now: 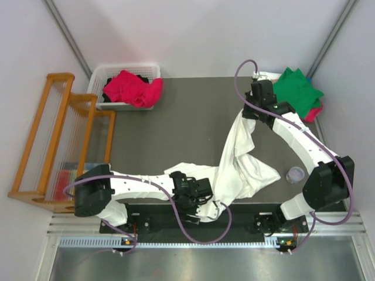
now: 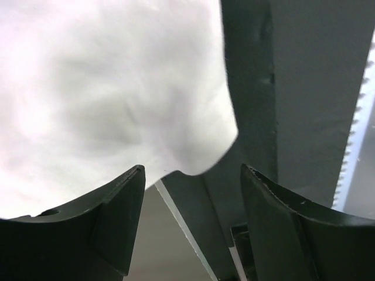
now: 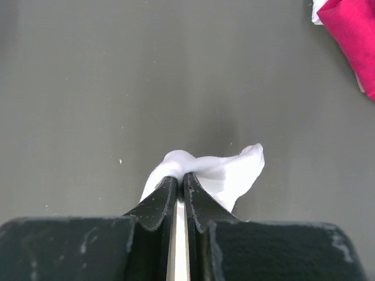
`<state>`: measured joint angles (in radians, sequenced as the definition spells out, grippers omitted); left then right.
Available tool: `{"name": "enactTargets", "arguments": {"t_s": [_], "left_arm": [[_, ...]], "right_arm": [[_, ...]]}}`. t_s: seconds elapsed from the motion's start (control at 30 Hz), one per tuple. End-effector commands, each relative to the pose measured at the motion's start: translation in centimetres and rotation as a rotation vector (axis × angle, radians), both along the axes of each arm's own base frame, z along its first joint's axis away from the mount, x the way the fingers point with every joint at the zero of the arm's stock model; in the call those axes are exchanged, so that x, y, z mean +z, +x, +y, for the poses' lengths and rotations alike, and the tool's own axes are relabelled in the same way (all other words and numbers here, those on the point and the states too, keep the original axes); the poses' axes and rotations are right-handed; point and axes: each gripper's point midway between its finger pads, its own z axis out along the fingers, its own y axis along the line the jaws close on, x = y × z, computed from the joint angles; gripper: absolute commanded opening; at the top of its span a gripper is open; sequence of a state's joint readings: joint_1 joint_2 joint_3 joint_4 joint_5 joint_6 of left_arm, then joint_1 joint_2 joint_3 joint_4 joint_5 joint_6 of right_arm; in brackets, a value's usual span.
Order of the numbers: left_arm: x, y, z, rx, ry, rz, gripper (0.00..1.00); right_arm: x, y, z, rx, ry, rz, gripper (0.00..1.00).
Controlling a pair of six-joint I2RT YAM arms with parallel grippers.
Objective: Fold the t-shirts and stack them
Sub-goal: Flatten the tshirt out
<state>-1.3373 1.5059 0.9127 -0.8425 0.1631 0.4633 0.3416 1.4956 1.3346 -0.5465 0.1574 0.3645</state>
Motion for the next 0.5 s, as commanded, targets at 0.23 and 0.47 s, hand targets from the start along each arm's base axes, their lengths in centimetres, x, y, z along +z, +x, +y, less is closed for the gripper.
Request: {"name": "enactTargets", "arguments": {"t_s": [0.23,0.47], "left_arm": [[-0.5,1.5,-3.2,0.029,-0.084,-0.036,0.69],[-0.8,1.6,-3.7,0.036,-0.094,-0.027,0.6]], "right_arm": [[1.3,0.5,0.1,0.0,0.053,-0.06,0.0],[1.3,0.3,0.1,0.004,0.053,-0.063,0.0]]}}
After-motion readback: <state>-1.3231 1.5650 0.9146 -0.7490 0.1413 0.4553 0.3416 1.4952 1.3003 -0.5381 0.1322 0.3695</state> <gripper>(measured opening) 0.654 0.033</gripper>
